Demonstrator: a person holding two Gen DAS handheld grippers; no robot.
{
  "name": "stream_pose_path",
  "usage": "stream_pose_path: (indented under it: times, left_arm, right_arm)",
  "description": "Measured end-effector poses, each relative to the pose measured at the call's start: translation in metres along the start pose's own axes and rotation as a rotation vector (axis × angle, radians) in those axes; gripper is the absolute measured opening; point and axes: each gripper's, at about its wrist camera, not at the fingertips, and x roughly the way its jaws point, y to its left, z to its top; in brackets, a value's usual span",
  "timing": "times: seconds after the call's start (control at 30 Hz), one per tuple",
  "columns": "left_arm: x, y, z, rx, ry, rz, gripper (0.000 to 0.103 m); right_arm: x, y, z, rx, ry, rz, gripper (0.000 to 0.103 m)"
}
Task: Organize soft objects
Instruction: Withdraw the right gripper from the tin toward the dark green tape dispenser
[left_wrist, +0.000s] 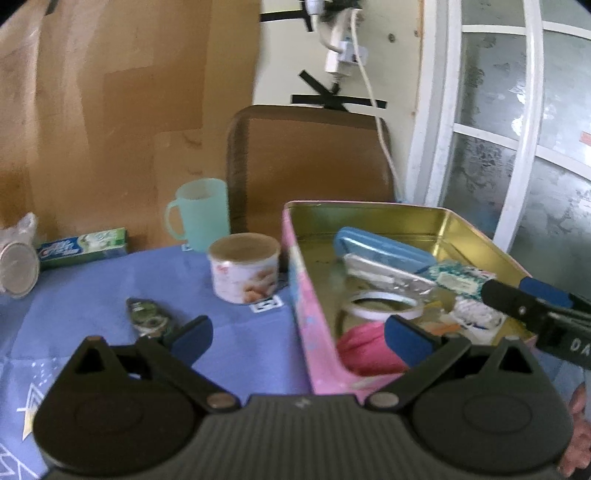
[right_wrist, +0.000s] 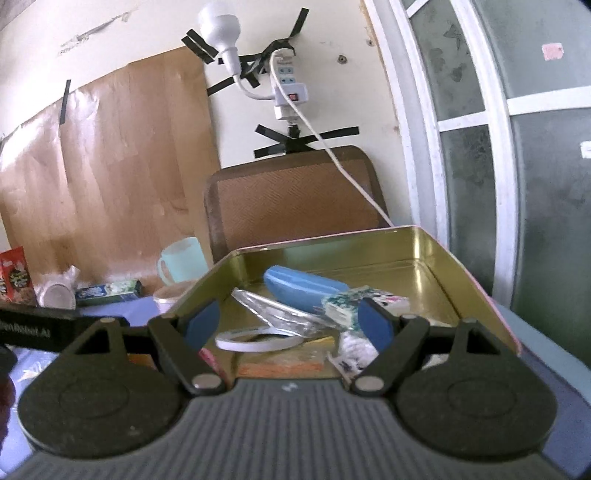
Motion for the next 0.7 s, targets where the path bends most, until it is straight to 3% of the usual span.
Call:
stream_pose_path:
  times: [0.37, 0.7]
  left_arm:
    - [-0.003, 0.041, -0.016, -0.048, 0.000, 0.074, 0.103]
    - [0.001, 0.086, -0.037, -0.104, 0.026, 0.177, 0.103]
  right_arm:
    - [0.004, 0.040, -0.002, -0.060, 0.030, 0.069, 0.083]
    - [0.012, 0.083, -0.005, -0.150, 0.047, 0.147, 0.076]
